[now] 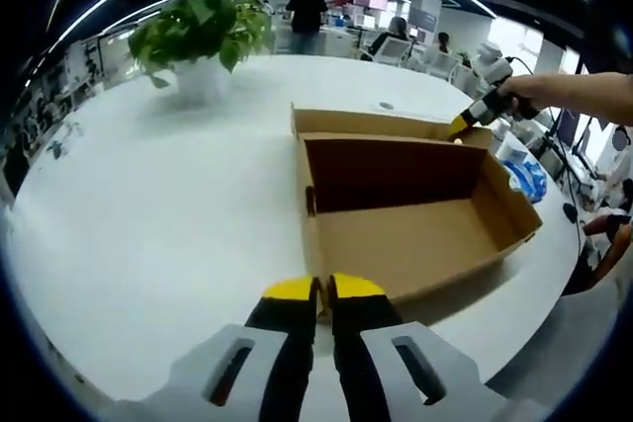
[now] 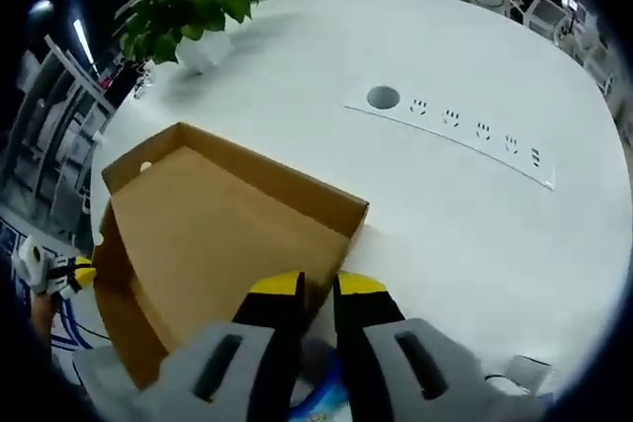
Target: Operate the shoe box by opening the lid, removing the specified soft item, and placing it in the target area until the item is outside and the box remains undamaged.
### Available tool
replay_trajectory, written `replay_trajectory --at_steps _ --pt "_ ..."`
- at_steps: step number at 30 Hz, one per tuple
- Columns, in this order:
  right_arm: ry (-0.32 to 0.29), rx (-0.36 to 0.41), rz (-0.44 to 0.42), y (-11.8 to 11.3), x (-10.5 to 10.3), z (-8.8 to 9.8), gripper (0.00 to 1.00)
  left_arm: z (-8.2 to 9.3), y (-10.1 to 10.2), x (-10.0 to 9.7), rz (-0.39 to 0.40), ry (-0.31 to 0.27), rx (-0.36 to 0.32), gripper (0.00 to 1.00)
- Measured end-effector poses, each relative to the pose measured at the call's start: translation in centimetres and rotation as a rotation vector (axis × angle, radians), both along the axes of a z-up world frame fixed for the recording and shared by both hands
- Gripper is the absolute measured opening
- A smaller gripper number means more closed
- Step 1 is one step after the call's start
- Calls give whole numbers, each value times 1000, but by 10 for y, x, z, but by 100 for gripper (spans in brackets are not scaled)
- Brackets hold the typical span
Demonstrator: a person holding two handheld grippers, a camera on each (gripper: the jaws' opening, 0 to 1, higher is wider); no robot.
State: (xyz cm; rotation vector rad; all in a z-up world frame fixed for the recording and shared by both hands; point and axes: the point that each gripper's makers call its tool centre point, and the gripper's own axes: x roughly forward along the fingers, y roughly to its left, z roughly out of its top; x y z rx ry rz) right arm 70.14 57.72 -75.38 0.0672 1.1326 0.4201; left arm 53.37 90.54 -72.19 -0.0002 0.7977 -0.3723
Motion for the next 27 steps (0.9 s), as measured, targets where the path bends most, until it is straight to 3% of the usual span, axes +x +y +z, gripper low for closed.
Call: replay_trajectory --at_steps 3,10,17,27 --pt "28 29 -89 -2 1 1 6 -1 1 1 7 4 -11 2" --pt "37 25 -143 -5 1 6 3 -1 0 1 5 7 -1 1" --pt "26 28 -119 -4 -2 18 1 -1 0 1 9 9 0 1" --pt "-48 8 -38 -1 -5 36 0 -1 0 -1 12 13 5 1"
